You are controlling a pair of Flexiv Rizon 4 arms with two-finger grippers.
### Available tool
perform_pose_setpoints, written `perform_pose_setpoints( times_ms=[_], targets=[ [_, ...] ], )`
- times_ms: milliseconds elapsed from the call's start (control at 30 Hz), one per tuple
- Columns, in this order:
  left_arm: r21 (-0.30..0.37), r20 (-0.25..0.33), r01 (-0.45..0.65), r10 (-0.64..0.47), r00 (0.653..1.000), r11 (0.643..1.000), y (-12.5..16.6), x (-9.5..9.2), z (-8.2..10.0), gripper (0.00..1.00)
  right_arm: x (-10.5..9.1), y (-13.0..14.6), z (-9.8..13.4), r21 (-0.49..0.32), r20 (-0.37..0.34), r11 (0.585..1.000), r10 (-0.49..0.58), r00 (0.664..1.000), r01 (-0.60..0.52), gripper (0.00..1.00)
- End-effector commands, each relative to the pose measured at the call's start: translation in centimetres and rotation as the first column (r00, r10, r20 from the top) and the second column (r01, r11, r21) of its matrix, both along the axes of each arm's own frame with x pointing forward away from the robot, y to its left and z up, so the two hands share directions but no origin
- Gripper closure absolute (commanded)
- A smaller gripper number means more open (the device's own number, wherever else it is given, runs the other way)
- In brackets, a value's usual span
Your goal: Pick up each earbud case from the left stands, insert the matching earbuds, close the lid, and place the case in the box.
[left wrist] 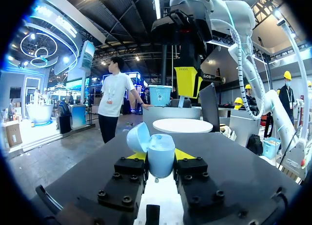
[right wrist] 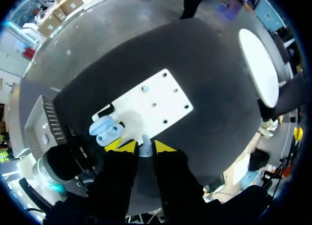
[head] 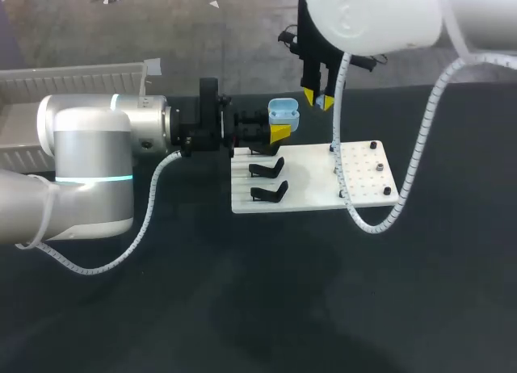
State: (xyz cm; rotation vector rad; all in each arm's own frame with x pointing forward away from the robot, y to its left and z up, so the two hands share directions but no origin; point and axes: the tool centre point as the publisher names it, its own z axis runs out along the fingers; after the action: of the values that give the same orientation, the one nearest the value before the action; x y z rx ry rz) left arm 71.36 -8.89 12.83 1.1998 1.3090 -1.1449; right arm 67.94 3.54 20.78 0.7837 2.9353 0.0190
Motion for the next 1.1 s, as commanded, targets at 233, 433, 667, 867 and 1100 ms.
perform_pose_setpoints(
  times_ms=[233,433,667,867,1100],
  targets=[
    [-0.006,0.006,-0.006,0.006,1.0,1.0,0.0,-0.1,-0.1,1.0,1.0,1.7,0.0,-0.063,-0.037,0.998,0.02,0.999,-0.022,1.0],
    [-0.006,0.006,-0.006,0.006,1.0,1.0,0.0,-0.1,-0.1,1.0,1.0,2.5,0.0,-0.077,-0.042,0.996,0.043,0.998,-0.046,1.0],
    [-0.006,0.006,-0.006,0.006,1.0,1.0,0.0,-0.1,-0.1,1.0,0.8,3.4,-0.4,-0.107,-0.051,0.991,0.07,0.996,-0.075,1.0],
    [-0.006,0.006,-0.006,0.006,1.0,1.0,0.0,-0.1,-0.1,1.0,0.7,3.8,-0.8,-0.12,-0.063,0.989,0.079,0.995,-0.087,1.0],
    [-0.006,0.006,-0.006,0.006,1.0,1.0,0.0,-0.1,-0.1,1.0,1.1,4.1,-1.3,-0.125,-0.075,0.988,0.081,0.994,-0.089,1.0]
  ],
)
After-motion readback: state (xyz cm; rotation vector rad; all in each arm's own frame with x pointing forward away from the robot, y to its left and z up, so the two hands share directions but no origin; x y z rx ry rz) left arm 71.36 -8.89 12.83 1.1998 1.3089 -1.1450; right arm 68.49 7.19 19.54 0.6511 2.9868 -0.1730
